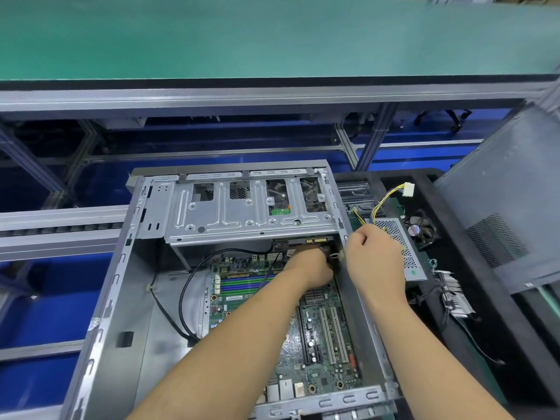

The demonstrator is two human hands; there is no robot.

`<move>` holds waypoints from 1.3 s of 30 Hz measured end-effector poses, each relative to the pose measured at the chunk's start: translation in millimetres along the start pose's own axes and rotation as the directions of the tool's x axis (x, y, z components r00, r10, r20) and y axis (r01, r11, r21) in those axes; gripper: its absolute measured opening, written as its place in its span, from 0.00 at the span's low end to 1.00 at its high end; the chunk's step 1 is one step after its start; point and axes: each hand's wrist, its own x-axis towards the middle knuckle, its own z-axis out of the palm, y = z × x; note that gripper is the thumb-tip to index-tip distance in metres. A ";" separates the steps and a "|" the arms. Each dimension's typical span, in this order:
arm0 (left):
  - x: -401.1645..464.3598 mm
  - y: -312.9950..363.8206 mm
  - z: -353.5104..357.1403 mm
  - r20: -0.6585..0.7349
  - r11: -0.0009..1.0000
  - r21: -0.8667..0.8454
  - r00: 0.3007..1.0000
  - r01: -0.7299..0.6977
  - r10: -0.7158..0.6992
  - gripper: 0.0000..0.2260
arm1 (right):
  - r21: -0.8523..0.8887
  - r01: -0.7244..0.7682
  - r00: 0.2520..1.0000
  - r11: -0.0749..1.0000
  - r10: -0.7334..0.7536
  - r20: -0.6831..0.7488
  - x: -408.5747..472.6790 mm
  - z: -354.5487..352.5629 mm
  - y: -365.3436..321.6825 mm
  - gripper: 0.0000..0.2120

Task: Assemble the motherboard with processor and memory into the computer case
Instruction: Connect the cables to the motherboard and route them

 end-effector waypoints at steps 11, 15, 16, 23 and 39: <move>-2.1 -7.2 10.9 -0.127 0.999 -0.014 0.991 -0.047 0.045 0.09 | 0.012 -0.002 1.000 1.000 0.002 0.007 0.4 0.7 1.3 0.12; -0.6 -6.3 11.8 -0.142 0.999 -0.023 0.989 -0.041 0.038 0.09 | 0.015 -0.007 1.000 1.000 0.007 0.002 0.3 -0.1 0.2 0.12; 0.0 -5.7 11.5 -0.140 0.999 -0.025 0.990 -0.036 0.032 0.09 | 0.015 -0.008 1.000 1.000 0.008 0.004 0.3 -0.1 0.1 0.11; -0.1 0.0 13.8 -0.159 1.000 -0.020 0.987 0.019 -0.022 0.06 | 0.013 -0.017 1.000 1.000 0.017 0.011 0.0 -0.2 -0.7 0.11; -7.3 -4.5 11.4 -0.168 0.992 -0.125 0.986 -0.016 -0.006 0.10 | -0.012 -0.010 1.000 1.000 0.010 0.011 -0.9 -0.5 -0.8 0.11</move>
